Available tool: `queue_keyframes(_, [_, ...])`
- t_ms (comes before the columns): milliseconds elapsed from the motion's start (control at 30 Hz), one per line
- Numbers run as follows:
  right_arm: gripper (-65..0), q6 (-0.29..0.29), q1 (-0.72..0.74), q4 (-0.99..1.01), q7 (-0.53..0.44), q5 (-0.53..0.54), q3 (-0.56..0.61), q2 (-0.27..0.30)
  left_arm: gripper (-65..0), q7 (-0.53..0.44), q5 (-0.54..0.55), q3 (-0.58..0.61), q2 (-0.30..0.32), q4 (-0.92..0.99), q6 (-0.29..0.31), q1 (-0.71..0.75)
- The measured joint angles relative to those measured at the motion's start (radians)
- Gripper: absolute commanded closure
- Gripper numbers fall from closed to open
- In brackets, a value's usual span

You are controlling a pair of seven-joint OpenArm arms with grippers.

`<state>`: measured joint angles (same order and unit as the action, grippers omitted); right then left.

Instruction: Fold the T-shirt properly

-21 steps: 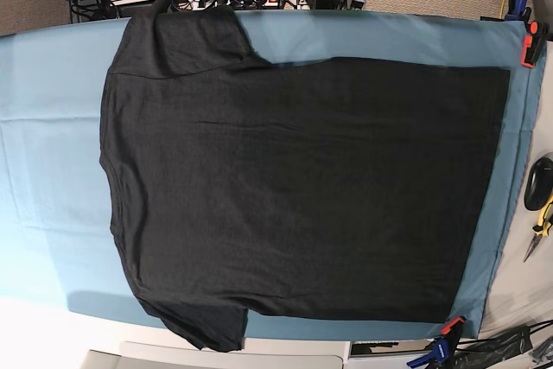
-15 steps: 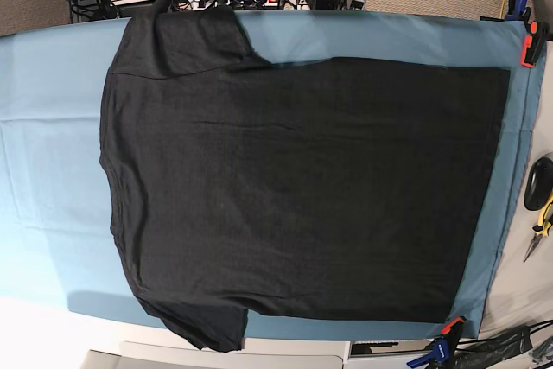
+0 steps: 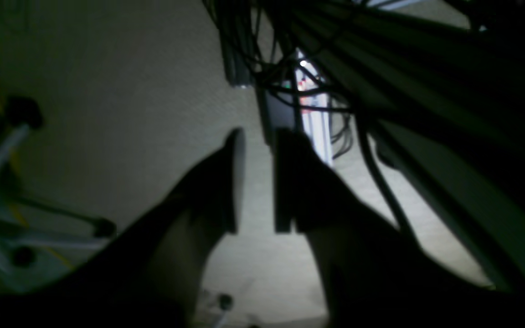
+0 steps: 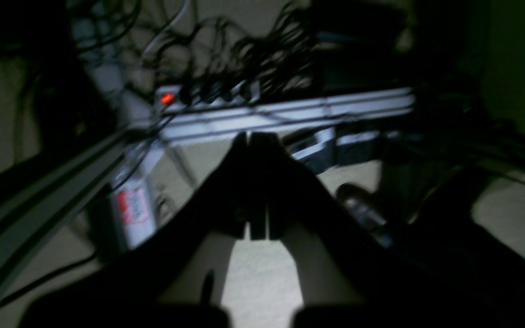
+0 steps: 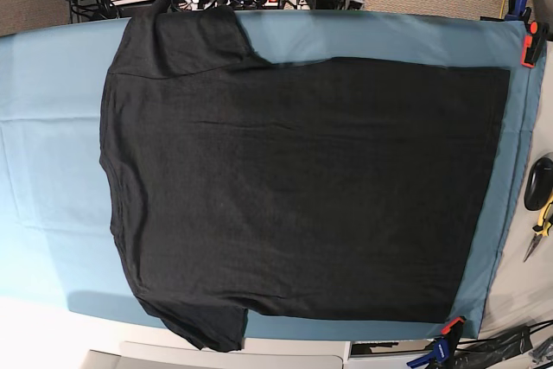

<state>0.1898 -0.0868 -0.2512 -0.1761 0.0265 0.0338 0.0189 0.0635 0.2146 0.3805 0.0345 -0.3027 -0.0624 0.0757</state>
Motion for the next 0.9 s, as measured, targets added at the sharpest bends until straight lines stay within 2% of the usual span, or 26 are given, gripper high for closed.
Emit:
queue_keyframes(67, [0.0,0.05,-0.04,-0.06,-0.004,0.0,0.0,0.003,-9.7,0.052,-0.009,0.0,0.016,-0.082,-0.029,0.037])
queue_keyframes(133, [0.0,0.073,-0.097,-0.132,-0.003,0.0,0.0,0.011,-9.7,0.076,-0.011,0.001,0.035,-0.174,-0.079,0.094])
queue_keyframes(200, [0.0,0.073,-0.167,-0.211,0.0,0.001,0.0,0.023,-9.7,0.1,-0.005,0.001,0.064,-0.262,-0.098,0.161])
queue_keyframes(233, [0.0,0.074,-0.205,-0.252,0.004,0.0,0.0,0.031,-9.7,0.086,0.031,-0.002,0.078,-0.31,-0.117,0.197])
queue_keyframes(267, [0.0,0.075,-0.245,-0.294,0.005,0.001,0.0,0.039,-9.7,0.11,-0.022,-0.001,0.097,-0.359,-0.115,0.227])
queue_keyframes(400, [0.0,0.072,-0.41,-0.474,0.01,0.002,0.0,0.084,-9.7,0.161,-0.011,0.0,0.163,-0.555,-0.109,0.394])
queue_keyframes(500, [0.0,0.031,-0.533,-0.623,0.013,0.002,0.0,0.13,-9.7,0.174,-0.009,0.002,0.203,-0.72,-0.104,0.523])
queue_keyframes(567, [0.0,-0.018,-0.628,-0.738,0.026,0.008,0.0,0.164,-9.7,0.174,-0.011,0.003,0.233,-0.848,-0.1,0.591])
queue_keyframes(633, [0.0,-0.046,-0.735,-0.872,0.032,0.039,0.001,0.198,-9.7,0.187,-0.012,0.002,0.267,-0.985,-0.101,0.656])
queue_keyframes(733, [0.0,-0.044,-0.895,-1.109,0.043,0.129,-0.012,0.257,-9.7,0.243,-0.012,0.002,0.346,-1.184,-0.103,0.765])
queue_keyframes(833, [0.0,-0.043,-1.022,-1.351,0.054,0.22,-0.091,0.292,-9.7,0.255,-0.056,0.002,0.445,-1.364,-0.1,0.868])
queue_keyframes(900, [0.0,-0.038,-1.069,-1.493,0.092,0.299,-0.164,0.293,-9.7,0.246,-0.084,-0.01,0.499,-1.466,-0.099,0.912])
